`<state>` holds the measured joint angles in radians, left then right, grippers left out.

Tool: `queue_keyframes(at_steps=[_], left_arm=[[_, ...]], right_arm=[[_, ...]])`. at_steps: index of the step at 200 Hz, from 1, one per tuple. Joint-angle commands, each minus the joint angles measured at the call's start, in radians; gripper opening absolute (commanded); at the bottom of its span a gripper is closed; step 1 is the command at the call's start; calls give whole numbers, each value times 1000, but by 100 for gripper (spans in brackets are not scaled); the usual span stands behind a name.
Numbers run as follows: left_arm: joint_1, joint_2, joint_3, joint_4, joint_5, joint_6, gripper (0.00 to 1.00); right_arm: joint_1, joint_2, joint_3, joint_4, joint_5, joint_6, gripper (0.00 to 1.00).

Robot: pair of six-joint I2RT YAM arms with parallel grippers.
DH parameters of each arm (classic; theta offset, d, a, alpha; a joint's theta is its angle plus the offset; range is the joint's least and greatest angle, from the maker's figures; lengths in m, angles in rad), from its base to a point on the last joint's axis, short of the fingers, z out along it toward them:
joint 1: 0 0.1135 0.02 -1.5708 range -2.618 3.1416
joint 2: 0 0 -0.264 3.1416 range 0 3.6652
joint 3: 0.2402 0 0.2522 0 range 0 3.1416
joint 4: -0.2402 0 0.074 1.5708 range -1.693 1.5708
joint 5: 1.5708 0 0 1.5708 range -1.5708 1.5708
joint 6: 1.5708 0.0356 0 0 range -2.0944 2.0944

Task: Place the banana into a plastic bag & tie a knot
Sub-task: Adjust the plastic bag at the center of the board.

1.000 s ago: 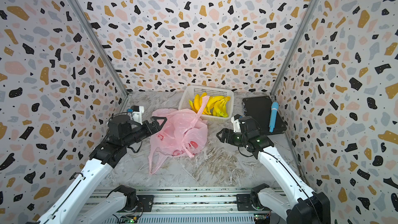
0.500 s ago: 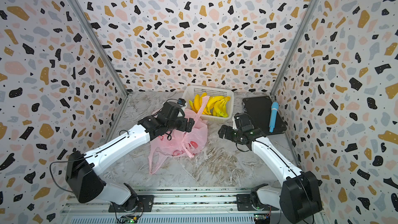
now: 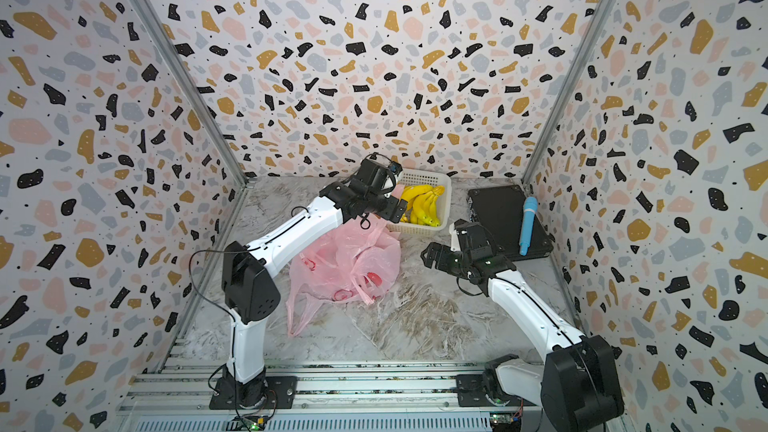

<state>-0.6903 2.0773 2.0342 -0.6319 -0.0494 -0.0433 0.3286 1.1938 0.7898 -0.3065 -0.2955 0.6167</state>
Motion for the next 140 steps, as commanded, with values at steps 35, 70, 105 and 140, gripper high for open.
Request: queue_keyframes(at_steps=[35, 70, 105, 140], left_arm=[[-3, 62, 43, -28, 86, 37, 60], [2, 26, 24, -34, 71, 9, 6], [7, -129, -64, -45, -21, -2, 0], [36, -291, -167, -33, -64, -14, 0]], right_arm=[[-5, -26, -13, 39, -107, -40, 97], [-5, -41, -17, 46, -153, -39, 100], [-2, -84, -38, 68, -217, -31, 100], [32, -102, -33, 93, -250, -14, 98]])
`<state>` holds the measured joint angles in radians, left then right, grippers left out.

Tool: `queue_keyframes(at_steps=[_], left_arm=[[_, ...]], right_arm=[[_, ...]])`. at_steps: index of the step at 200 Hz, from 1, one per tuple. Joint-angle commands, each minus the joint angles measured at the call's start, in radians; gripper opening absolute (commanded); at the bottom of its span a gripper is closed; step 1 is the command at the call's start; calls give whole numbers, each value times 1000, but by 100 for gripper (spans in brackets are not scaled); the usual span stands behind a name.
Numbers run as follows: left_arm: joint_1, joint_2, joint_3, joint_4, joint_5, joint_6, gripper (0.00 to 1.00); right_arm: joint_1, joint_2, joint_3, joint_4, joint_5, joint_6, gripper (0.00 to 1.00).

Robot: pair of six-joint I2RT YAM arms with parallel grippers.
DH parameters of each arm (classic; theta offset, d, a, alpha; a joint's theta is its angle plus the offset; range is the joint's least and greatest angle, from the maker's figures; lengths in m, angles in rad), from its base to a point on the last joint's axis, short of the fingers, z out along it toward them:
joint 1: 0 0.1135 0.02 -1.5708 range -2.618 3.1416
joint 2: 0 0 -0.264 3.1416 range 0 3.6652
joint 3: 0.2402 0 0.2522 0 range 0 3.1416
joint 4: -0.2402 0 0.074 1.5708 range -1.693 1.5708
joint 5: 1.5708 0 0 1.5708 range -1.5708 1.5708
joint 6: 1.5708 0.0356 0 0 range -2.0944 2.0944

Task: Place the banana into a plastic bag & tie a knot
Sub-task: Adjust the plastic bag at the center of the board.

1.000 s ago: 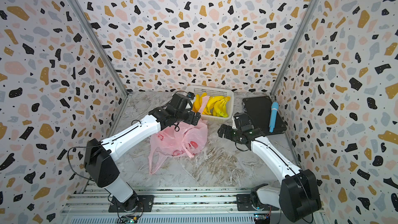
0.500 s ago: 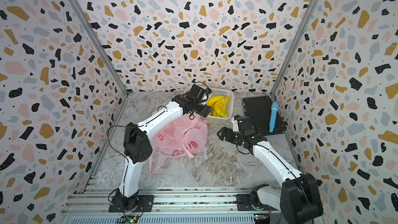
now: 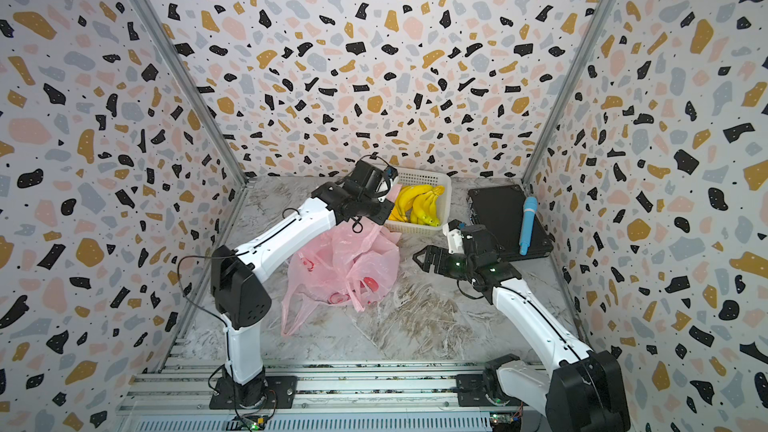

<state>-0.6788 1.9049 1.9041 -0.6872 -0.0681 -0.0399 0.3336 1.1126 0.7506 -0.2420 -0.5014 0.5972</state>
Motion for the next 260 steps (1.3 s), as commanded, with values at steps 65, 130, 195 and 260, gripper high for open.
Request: queue_keyframes(at_steps=[65, 130, 195, 260], left_arm=[[106, -390, -192, 88, -13, -65, 0], [279, -622, -384, 212, 369, -162, 0], [354, -644, -332, 199, 670, -224, 0], [390, -645, -251, 173, 787, -223, 0]], right_arm=[[144, 31, 97, -1, -24, -37, 90], [196, 147, 258, -29, 41, -51, 87], [197, 334, 457, -116, 239, -227, 95], [196, 516, 599, -97, 230, -306, 99]])
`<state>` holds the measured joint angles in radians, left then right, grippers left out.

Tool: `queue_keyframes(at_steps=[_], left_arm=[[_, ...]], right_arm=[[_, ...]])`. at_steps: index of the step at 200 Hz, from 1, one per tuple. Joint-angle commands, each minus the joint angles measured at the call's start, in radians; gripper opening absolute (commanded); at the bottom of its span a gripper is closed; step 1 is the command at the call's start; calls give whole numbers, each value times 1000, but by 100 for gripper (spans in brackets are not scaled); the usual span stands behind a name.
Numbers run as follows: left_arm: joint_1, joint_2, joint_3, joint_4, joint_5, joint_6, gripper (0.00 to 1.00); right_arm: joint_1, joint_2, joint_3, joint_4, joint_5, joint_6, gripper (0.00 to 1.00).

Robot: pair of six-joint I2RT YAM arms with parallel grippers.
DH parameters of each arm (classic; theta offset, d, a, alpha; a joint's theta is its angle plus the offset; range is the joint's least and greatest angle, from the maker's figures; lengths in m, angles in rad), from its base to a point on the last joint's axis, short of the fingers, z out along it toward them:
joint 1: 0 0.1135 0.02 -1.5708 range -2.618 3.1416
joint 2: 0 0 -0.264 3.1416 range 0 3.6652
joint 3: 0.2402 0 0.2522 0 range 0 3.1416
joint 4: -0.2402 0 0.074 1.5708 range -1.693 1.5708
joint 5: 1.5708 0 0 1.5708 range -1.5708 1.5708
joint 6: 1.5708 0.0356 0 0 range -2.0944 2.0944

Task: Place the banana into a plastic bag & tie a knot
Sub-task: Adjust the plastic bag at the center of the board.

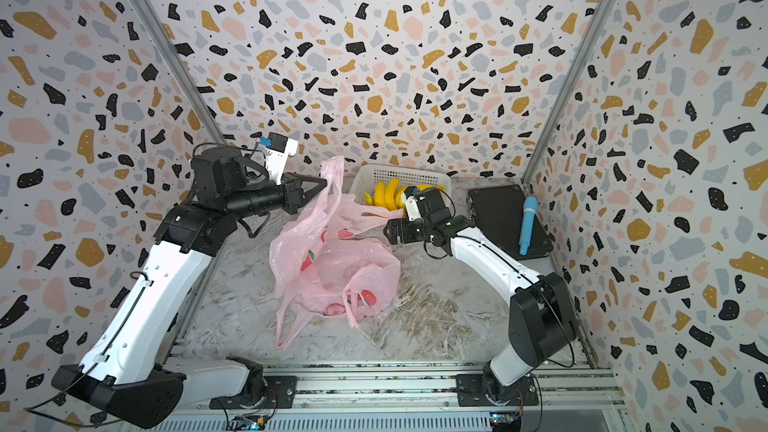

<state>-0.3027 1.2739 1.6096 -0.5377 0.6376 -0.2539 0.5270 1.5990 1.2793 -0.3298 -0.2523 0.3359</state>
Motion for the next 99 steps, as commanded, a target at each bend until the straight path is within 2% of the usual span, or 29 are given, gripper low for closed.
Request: queue_keyframes(at_steps=[1, 21, 48, 99], left_arm=[[15, -14, 45, 24, 83, -9, 0], [23, -9, 71, 22, 129, -14, 0], [30, -11, 94, 11, 151, -18, 0], [55, -1, 140, -13, 252, -52, 0]], right_arm=[[2, 31, 72, -6, -22, -44, 99], [2, 70, 105, 16, -41, -39, 95], [3, 72, 143, 15, -53, -34, 96], [2, -166, 51, -56, 20, -150, 100]])
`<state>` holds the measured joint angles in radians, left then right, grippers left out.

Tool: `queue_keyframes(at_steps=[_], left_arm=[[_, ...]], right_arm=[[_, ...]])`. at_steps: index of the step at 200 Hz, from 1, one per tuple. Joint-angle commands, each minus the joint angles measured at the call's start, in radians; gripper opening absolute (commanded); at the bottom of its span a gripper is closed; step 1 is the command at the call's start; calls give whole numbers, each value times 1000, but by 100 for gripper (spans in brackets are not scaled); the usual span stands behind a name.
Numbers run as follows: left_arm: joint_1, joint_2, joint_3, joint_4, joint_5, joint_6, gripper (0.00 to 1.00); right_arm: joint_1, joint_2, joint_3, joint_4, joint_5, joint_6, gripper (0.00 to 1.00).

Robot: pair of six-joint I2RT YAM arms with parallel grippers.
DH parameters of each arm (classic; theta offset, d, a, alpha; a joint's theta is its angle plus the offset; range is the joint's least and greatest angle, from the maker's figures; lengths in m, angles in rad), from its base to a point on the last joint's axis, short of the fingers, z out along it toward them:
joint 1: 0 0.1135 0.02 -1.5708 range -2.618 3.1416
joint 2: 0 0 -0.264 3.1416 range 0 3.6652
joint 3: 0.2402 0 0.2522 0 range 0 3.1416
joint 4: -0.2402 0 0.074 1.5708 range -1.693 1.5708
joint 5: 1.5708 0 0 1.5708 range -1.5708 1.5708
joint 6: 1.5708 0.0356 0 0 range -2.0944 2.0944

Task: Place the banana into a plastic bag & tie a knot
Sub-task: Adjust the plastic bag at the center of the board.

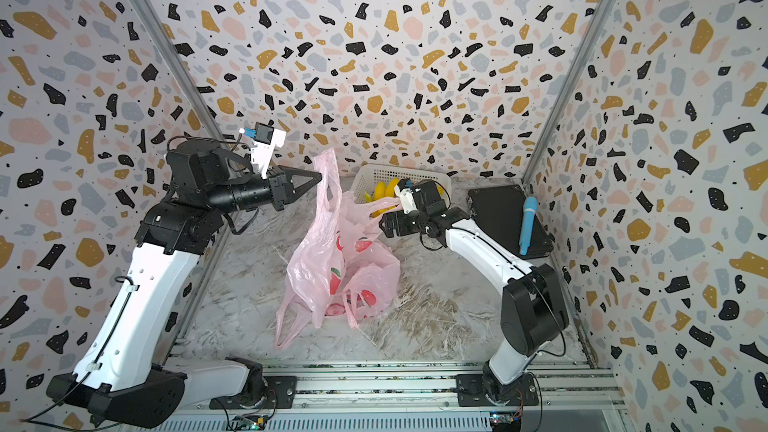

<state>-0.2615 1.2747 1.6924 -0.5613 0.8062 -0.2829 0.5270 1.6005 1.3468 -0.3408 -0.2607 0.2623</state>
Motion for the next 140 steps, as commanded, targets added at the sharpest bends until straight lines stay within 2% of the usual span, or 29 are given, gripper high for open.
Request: queue_keyframes(at_steps=[1, 45, 72, 118, 140], left_arm=[[13, -2, 60, 10, 86, -23, 0], [28, 45, 122, 3, 218, -50, 0], [32, 67, 114, 56, 317, -80, 0], [52, 109, 85, 212, 490, -168, 0], [63, 126, 94, 225, 533, -170, 0]], right_arm=[[2, -172, -17, -44, 29, -79, 100], [2, -320, -36, -7, -120, -113, 99], [4, -292, 16, 8, -243, -127, 97], [4, -220, 132, -65, -256, -198, 97], [5, -197, 195, -121, -204, -249, 97]])
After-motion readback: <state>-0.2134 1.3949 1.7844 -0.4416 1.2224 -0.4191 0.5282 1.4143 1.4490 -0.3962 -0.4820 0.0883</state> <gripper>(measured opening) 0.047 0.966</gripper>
